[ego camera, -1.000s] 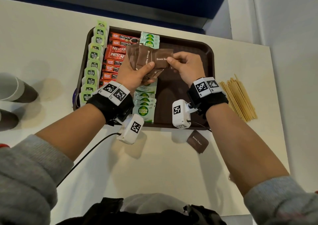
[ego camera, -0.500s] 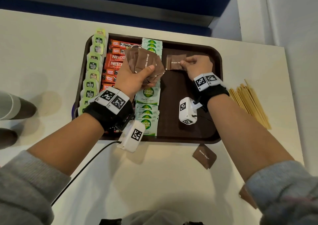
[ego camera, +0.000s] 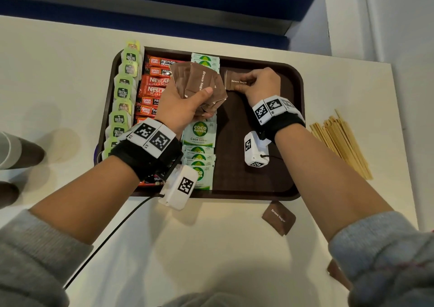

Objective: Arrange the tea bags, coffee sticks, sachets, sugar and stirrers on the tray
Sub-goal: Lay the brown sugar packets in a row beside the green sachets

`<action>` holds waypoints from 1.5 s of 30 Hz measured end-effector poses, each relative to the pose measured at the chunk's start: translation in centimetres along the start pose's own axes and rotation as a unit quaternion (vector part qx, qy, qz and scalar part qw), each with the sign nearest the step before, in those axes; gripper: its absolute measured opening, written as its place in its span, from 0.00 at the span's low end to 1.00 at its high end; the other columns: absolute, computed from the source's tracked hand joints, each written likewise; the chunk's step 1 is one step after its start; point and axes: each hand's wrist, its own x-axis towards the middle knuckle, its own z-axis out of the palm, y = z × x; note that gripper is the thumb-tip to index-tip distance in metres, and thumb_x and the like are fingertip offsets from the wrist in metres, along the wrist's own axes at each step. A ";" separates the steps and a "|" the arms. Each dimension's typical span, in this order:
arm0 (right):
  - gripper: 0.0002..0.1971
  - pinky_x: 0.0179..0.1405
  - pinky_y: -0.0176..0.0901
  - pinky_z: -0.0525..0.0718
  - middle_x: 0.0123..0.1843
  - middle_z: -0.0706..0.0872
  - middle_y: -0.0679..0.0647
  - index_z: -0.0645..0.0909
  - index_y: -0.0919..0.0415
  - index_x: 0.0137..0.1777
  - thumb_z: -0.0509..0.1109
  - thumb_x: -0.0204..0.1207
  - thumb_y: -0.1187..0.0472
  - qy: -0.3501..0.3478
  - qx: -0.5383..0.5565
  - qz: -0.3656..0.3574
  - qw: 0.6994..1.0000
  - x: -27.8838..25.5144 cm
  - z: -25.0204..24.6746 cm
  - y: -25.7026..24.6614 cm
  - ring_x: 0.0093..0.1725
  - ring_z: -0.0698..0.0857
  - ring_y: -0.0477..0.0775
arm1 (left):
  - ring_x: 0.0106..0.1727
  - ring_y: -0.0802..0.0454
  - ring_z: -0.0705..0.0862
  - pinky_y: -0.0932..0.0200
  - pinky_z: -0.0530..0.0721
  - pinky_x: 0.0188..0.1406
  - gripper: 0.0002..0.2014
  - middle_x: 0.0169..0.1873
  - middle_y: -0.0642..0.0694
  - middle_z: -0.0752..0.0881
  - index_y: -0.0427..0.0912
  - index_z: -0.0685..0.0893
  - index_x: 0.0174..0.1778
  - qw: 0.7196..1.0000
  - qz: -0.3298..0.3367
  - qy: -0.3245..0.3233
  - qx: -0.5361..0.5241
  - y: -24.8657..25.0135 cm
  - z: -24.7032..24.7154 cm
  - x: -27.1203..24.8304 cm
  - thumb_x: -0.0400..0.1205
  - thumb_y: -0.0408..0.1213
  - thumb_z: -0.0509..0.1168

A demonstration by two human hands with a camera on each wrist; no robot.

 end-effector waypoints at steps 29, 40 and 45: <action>0.14 0.54 0.35 0.78 0.58 0.84 0.57 0.86 0.58 0.56 0.77 0.71 0.57 0.009 -0.010 -0.030 0.999 0.9 0.3 -0.5 0.55 0.83 0.50 | 0.43 0.52 0.90 0.55 0.88 0.35 0.14 0.48 0.45 0.88 0.40 0.79 0.60 1.000 0.002 0.005 -0.008 -0.6 -0.3 0.2 0.79 0.29 0.70; 0.16 0.34 0.37 0.83 0.33 0.87 0.49 0.86 0.60 0.40 0.72 0.74 0.45 -0.126 0.213 -0.061 0.967 -4.1 -2.0 -2.8 0.32 0.85 0.43 | 0.46 0.44 0.91 0.47 0.90 0.40 0.22 0.54 0.35 0.87 0.35 0.77 0.66 1.000 0.009 -0.004 -0.017 -0.4 -0.1 -0.8 0.76 0.28 0.72; 0.11 0.45 0.51 0.87 0.37 0.88 0.54 0.84 0.51 0.36 0.82 0.61 0.49 -0.147 0.232 -0.083 0.958 -4.9 -2.3 -2.9 0.39 0.87 0.52 | 0.52 0.41 0.90 0.48 0.88 0.43 0.26 0.54 0.36 0.88 0.35 0.80 0.63 0.999 0.032 -0.026 0.017 -0.3 0.0 -1.7 0.69 0.30 0.78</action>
